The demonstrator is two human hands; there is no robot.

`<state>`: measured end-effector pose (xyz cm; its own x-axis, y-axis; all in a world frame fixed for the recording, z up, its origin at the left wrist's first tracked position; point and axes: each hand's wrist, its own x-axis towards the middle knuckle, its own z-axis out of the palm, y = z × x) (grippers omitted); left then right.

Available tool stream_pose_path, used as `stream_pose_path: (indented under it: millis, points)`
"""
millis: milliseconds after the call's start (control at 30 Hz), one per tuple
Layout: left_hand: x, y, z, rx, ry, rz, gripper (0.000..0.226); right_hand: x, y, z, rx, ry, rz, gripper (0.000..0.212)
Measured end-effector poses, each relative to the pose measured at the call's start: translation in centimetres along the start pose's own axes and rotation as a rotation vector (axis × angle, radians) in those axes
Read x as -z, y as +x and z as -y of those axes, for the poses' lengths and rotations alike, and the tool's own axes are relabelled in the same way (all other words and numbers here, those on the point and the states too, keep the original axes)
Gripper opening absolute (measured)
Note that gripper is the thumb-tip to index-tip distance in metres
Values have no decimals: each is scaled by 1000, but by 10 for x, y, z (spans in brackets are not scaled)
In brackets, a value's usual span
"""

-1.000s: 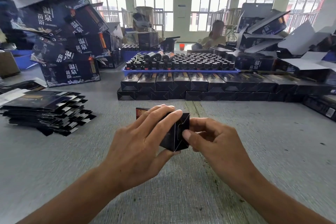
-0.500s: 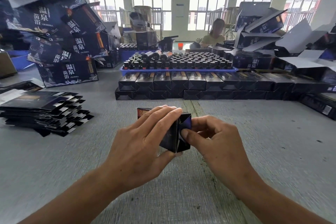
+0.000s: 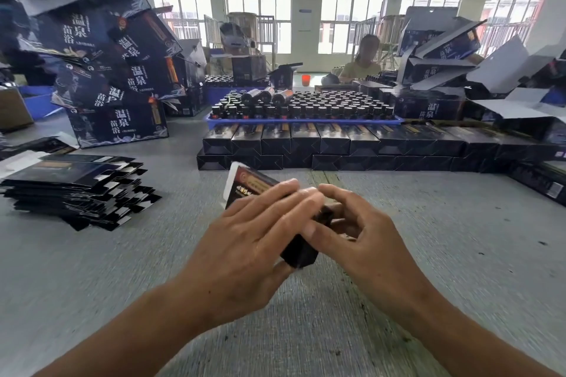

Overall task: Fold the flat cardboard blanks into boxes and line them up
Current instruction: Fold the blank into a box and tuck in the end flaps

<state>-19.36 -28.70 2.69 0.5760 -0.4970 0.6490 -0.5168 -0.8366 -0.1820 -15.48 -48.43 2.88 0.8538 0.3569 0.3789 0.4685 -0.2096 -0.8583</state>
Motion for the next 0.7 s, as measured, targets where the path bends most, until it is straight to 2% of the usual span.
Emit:
stream_pose_path:
  millis: [33, 100, 167, 267, 333, 400, 467, 567, 700]
  points:
    - [-1, 0, -1, -46, 14, 31, 76, 0, 1, -1, -20, 27, 14, 76]
    - [-2, 0, -4, -71, 21, 55, 79, 0, 4, -2, -72, 132, 5, 67]
    - [-3, 0, -6, 26, -19, -13, 80, 3, 7, -4, -142, 211, -17, 62]
    - [2, 0, -3, 404, -190, -205, 65, 6, 9, -7, -205, 235, 54, 58]
    - [9, 4, -1, 697, -506, -232, 69, 5, 8, -6, -234, 247, 138, 51]
    - [11, 5, 7, 848, -919, -207, 75, 3, 6, -6, -247, 212, 205, 47]
    - [14, 5, 13, 876, -1135, -190, 69, 1, 5, -7, -247, 154, 250, 44]
    - [15, 4, 14, 830, -1157, -205, 63, 1, 5, -6, -230, 135, 241, 41]
    - [9, 1, 7, 789, -1170, -182, 61, 5, 7, -2, -140, 187, 92, 44]
